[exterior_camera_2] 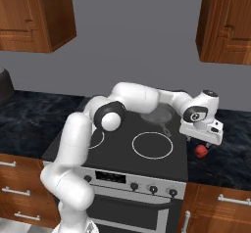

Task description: Put the bell pepper and bell pepper in the pan. Then turn on the rear right burner and set the heat to medium.

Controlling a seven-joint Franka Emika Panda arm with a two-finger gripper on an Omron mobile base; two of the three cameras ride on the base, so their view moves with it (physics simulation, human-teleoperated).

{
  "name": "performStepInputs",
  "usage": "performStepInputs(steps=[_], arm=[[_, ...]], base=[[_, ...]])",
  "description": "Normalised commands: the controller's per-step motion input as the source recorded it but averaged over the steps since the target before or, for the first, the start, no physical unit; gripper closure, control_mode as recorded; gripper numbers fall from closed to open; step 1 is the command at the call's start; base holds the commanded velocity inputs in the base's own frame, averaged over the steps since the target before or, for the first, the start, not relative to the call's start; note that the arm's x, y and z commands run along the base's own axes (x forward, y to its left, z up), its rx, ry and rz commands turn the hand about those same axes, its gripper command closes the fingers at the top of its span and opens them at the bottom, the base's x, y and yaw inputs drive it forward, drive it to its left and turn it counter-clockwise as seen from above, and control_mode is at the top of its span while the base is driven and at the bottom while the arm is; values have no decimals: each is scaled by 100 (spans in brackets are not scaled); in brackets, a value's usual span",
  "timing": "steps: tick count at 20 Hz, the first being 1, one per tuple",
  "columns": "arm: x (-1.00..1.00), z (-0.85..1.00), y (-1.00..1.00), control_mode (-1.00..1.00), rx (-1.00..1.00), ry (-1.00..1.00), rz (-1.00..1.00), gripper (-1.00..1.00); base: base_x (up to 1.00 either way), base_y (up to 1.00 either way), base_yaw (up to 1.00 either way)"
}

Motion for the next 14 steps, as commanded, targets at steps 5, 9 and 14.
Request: performStepInputs(steps=[5,9,14], arm=[[8,-23,-18,-100,0,0,0,-100],[19,-23,-18,-100,0,0,0,-100],[2,-14,-2,-100,0,0,0,-100]], base=[[0,0,0],[0,0,0],[0,0,0]])
